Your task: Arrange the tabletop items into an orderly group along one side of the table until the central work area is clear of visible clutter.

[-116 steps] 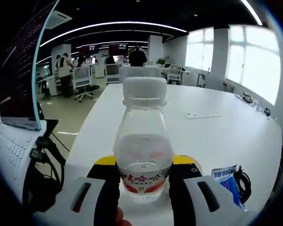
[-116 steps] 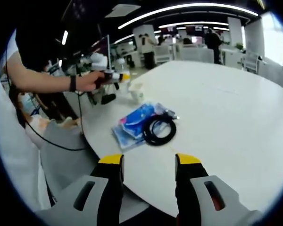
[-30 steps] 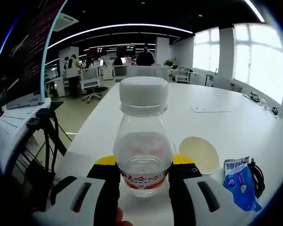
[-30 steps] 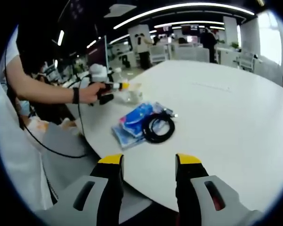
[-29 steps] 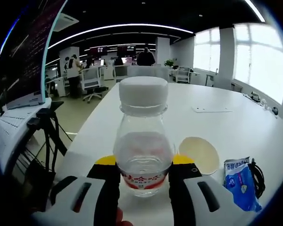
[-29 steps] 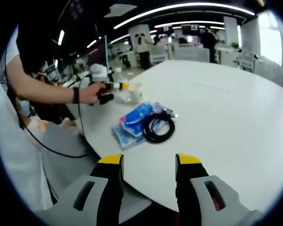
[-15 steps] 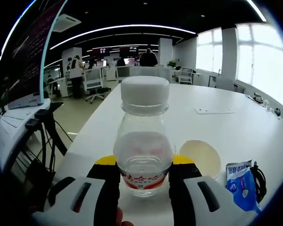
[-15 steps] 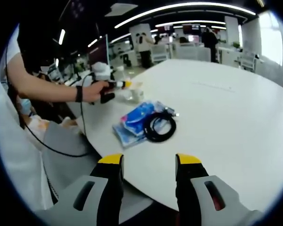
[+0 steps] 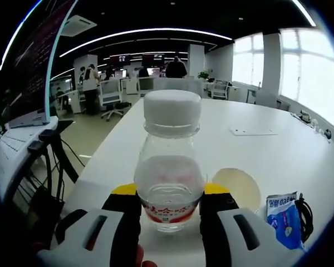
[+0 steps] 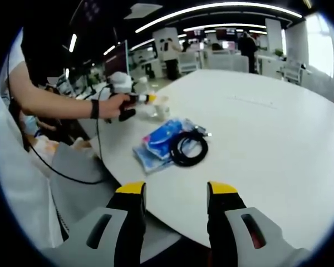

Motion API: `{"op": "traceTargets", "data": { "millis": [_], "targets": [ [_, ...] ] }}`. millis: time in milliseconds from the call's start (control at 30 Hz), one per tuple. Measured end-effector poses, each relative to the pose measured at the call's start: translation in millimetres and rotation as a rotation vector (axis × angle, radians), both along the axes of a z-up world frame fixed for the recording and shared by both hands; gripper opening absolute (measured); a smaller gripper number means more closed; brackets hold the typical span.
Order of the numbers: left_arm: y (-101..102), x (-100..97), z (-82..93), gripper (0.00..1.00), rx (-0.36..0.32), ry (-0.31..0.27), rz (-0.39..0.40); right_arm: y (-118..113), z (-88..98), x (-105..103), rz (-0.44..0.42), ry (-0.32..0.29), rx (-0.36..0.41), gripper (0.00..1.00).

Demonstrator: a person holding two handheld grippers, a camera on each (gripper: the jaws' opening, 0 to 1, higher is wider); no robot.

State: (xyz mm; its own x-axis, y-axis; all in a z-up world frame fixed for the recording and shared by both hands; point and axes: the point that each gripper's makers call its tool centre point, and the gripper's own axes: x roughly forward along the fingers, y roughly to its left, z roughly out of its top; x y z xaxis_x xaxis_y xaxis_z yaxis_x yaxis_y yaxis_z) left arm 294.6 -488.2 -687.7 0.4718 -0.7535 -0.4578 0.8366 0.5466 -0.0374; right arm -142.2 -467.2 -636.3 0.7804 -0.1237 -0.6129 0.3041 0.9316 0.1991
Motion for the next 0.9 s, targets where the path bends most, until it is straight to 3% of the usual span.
{"op": "traceTargets", "data": {
  "millis": [433, 900],
  "targets": [
    [-4, 3.1, 23.2, 0.41, -0.040, -0.024, -0.040, 4, -0.1, 5, 0.010, -0.009, 0.002, 0.42],
    [-4, -0.2, 22.9, 0.41, -0.039, -0.010, -0.057, 4, 1.0, 2, 0.001, -0.015, -0.001, 0.42]
  ]
}}
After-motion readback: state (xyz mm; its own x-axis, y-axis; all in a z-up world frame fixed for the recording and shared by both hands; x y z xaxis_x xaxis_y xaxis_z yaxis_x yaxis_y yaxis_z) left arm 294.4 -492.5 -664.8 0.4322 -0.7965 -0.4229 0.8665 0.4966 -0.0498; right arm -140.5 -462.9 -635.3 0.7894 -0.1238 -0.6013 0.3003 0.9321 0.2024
